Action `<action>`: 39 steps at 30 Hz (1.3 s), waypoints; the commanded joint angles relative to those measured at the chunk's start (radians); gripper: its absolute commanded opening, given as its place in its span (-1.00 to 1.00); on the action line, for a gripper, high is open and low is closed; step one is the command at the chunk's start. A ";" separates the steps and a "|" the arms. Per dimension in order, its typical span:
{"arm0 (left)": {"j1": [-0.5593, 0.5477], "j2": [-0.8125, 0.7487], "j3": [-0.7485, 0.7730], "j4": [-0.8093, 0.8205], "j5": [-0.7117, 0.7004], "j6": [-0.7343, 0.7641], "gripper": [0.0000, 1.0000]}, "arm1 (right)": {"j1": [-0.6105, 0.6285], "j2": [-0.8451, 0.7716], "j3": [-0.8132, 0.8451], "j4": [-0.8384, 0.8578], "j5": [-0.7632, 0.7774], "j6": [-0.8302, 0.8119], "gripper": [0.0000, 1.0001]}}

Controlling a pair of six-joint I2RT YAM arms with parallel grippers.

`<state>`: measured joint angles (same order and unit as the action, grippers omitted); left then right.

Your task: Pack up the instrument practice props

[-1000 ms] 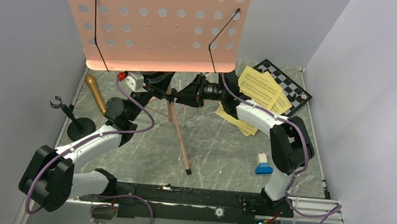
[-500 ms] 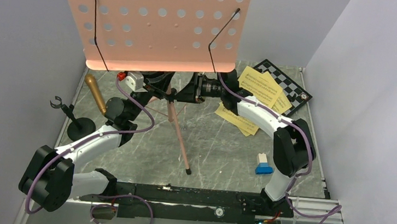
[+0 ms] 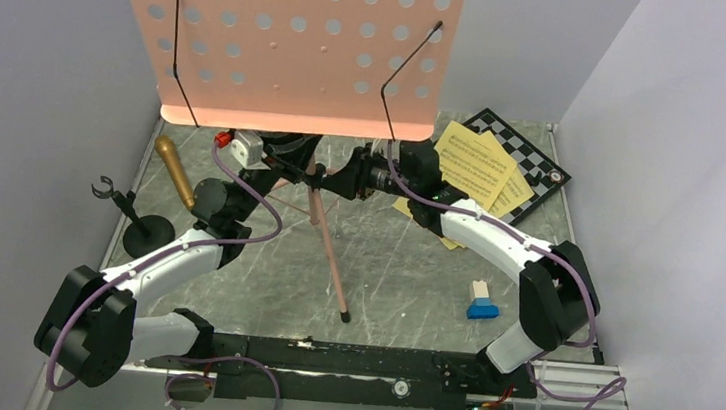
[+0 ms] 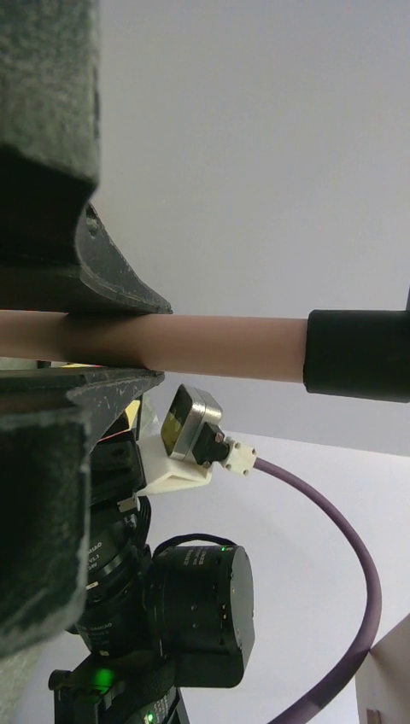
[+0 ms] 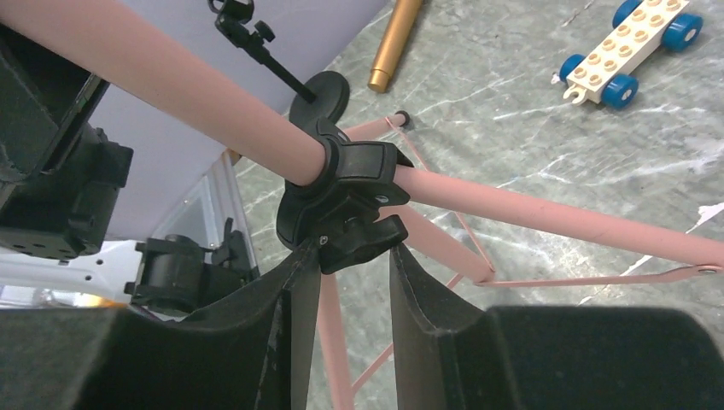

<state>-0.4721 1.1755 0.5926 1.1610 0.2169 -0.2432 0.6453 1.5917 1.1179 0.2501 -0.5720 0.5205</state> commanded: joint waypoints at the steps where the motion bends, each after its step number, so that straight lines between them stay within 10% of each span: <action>1: -0.029 0.016 -0.031 -0.061 0.106 -0.120 -1.00 | 0.009 -0.049 0.002 0.128 0.148 -0.207 -1.00; 3: -0.030 0.012 -0.030 -0.066 0.104 -0.112 -1.00 | -0.011 -0.045 0.042 0.039 0.137 -0.086 -0.81; 7: -0.030 0.000 -0.026 -0.090 0.102 -0.089 -1.00 | -0.059 -0.051 0.058 0.015 0.018 0.134 0.24; 13: -0.029 -0.011 -0.031 -0.106 0.094 -0.068 -1.00 | -0.097 0.011 0.037 0.151 -0.145 0.477 0.56; 25: -0.029 -0.010 -0.037 -0.110 0.084 -0.055 -1.00 | -0.088 0.120 0.141 0.062 -0.269 0.655 0.25; 32: -0.030 -0.007 -0.031 -0.113 0.090 -0.062 -1.00 | -0.087 0.143 0.145 0.088 -0.265 0.632 -0.63; 39: -0.029 -0.016 -0.037 -0.130 0.086 -0.056 -1.00 | -0.086 0.118 0.119 0.100 -0.191 0.462 -1.00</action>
<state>-0.4763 1.1599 0.5903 1.1385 0.2260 -0.2325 0.5457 1.7466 1.2098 0.2806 -0.8108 1.1202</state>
